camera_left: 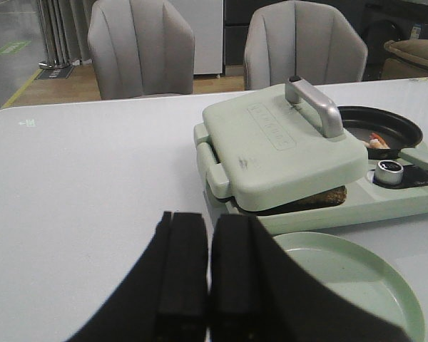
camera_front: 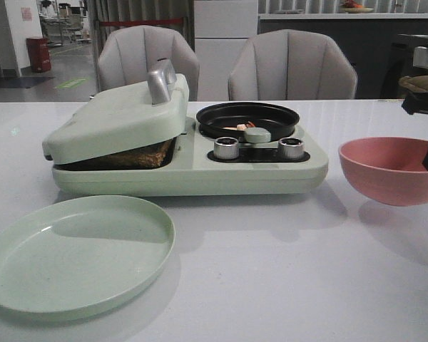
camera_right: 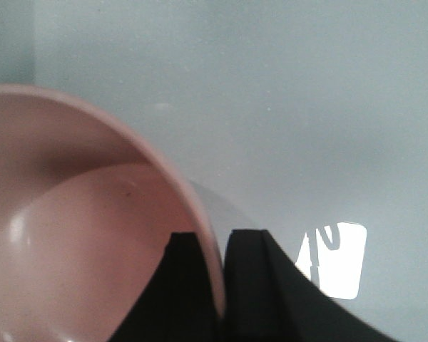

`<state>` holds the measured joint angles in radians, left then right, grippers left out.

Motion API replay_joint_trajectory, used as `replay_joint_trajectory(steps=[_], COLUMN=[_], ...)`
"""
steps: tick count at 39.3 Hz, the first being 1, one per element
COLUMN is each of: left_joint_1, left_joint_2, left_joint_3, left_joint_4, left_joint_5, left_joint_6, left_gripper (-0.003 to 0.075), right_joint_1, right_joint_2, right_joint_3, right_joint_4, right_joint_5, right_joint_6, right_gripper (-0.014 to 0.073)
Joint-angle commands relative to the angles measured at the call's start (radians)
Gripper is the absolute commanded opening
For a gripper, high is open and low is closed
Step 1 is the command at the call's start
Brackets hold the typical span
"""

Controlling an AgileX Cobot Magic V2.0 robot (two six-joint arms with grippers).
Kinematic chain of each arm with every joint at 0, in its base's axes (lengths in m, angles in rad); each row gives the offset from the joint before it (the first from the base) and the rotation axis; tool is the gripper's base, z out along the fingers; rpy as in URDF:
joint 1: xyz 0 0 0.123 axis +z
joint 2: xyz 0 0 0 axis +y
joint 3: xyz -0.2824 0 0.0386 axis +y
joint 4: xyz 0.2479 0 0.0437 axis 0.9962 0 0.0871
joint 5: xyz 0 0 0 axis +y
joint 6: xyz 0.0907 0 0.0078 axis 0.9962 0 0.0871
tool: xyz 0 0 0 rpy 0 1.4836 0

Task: Make breakfast with bread and shrimp
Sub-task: 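Lower the pink bowl back onto the table and release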

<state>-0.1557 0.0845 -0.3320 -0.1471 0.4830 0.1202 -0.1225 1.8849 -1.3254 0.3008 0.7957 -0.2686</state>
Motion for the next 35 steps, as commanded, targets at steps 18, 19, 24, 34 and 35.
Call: replay_joint_trajectory(steps=[18, 19, 24, 34, 35], left_joint_1=[-0.006, -0.006, -0.006, -0.006, -0.006], left_joint_2=[0.010, 0.010, 0.010, 0.010, 0.010], left_joint_3=[-0.028, -0.028, -0.028, -0.028, -0.028], left_joint_4=[-0.013, -0.013, -0.013, -0.013, -0.013], left_joint_5=[-0.084, -0.084, -0.084, -0.084, -0.084], left_joint_6=[-0.010, -0.010, -0.010, -0.010, -0.010], left_gripper=[0.0114, 0.0114, 0.0114, 0.0114, 0.0114], right_joint_1=[-0.006, -0.006, -0.006, -0.003, 0.000], right_joint_2=[-0.063, -0.067, -0.127, -0.359, -0.389], right_joint_3=[0.033, 0.027, 0.005, 0.015, 0.024], right_joint_4=[-0.078, -0.078, -0.078, -0.024, -0.009], right_joint_5=[-0.080, -0.075, -0.072, -0.152, -0.166], right_joint_6=[0.004, 0.004, 0.004, 0.003, 0.003], right_gripper=[0.0472, 0.0487, 0.0505, 0.0498, 0.0498])
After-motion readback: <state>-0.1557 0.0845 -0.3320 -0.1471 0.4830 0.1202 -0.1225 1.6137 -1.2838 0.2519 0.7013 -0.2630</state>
